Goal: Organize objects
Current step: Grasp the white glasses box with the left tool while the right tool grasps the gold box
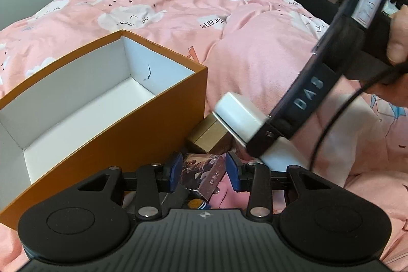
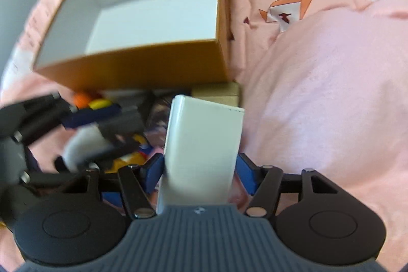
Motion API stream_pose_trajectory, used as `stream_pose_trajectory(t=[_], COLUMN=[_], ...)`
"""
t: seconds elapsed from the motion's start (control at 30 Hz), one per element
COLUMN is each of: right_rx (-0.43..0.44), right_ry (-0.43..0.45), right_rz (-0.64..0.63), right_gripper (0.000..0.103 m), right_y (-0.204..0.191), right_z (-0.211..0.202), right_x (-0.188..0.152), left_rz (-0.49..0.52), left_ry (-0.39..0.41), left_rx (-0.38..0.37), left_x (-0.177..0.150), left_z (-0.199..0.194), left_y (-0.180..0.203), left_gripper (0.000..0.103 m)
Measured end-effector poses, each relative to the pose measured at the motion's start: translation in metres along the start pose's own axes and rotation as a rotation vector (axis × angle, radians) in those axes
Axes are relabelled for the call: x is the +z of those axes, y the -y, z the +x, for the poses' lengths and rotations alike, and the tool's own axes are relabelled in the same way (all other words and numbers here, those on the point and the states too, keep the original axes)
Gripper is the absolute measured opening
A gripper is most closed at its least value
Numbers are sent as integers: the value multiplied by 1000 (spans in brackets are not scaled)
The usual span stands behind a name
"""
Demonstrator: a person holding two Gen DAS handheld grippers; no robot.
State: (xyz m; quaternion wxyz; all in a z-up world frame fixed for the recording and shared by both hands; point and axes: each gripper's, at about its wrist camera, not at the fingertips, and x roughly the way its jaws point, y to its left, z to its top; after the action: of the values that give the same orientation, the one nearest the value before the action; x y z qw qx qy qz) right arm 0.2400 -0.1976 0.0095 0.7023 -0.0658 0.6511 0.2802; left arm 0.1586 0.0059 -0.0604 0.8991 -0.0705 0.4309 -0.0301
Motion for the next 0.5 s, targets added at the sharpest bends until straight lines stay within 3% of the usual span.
stream_pose_trajectory(t=[0.2,0.4,0.5], right_rx=[-46,-40,-61], right_ry=[-8,40,32], right_rz=[48,47,9], right_gripper=[64,64,49], right_y=[6,3,-7], right_z=[43,26,27], right_x=[-3,-13,-13], left_rz=[5,-30,-41], left_ry=[-45,-61,-77], left_rx=[0,-5,-21], left_x=[-2,-1,0], left_z=[9,16,22], left_y=[7,11,14], left_gripper=[35,23,17])
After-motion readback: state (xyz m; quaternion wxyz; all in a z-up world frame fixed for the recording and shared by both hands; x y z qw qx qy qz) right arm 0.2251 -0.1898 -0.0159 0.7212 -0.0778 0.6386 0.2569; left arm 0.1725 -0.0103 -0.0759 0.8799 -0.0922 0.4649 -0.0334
